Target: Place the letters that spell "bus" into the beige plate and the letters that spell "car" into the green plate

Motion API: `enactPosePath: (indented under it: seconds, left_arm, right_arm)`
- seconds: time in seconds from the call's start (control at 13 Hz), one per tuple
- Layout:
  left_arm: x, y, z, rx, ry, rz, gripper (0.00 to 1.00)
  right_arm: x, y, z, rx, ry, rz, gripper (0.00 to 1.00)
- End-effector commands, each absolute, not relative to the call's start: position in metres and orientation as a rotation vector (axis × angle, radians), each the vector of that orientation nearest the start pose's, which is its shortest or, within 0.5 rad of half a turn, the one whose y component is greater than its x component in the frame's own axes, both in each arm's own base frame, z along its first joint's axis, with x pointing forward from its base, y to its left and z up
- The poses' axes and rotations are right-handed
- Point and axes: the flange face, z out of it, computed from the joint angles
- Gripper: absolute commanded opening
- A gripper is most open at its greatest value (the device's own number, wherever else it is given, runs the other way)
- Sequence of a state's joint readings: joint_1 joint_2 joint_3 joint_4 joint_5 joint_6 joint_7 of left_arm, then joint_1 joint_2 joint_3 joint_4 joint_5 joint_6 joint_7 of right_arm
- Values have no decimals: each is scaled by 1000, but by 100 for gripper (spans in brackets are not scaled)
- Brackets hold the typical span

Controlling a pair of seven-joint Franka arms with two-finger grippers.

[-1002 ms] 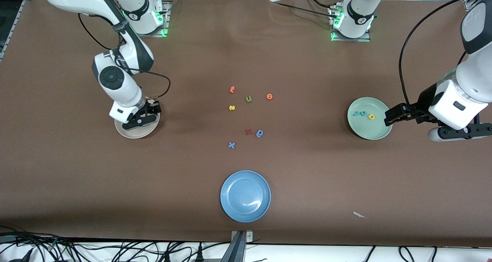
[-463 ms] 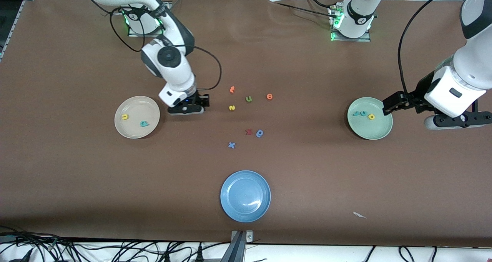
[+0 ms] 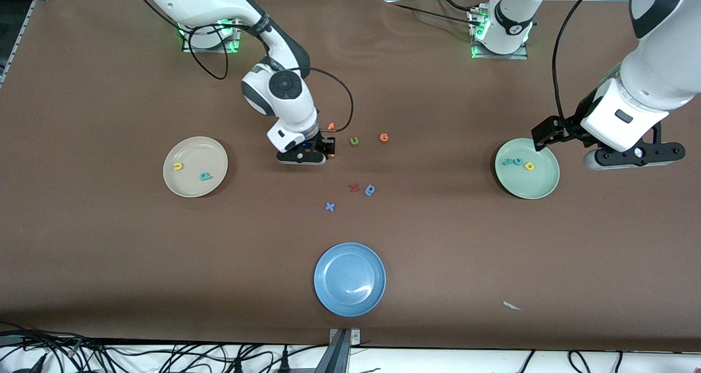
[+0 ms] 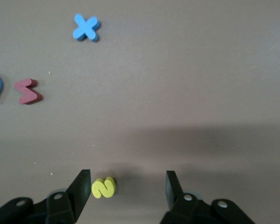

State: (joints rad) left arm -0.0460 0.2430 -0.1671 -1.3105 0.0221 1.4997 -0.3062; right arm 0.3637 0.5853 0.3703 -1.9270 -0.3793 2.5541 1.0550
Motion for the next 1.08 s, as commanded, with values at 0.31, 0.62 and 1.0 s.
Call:
enactPosePath:
  seconds: [0.31, 0.62, 1.0]
  left_arm:
    - [587, -90, 564, -3152, -123, 167, 100]
    - [585, -78, 545, -3160, -158, 120, 100]
    - [590, -71, 526, -3192, -203, 98, 100]
  right_arm:
    - [453, 466, 173, -3109, 167, -176, 73]
    - [451, 461, 163, -3134, 127, -189, 58]
    - [450, 460, 158, -3146, 109, -193, 31]
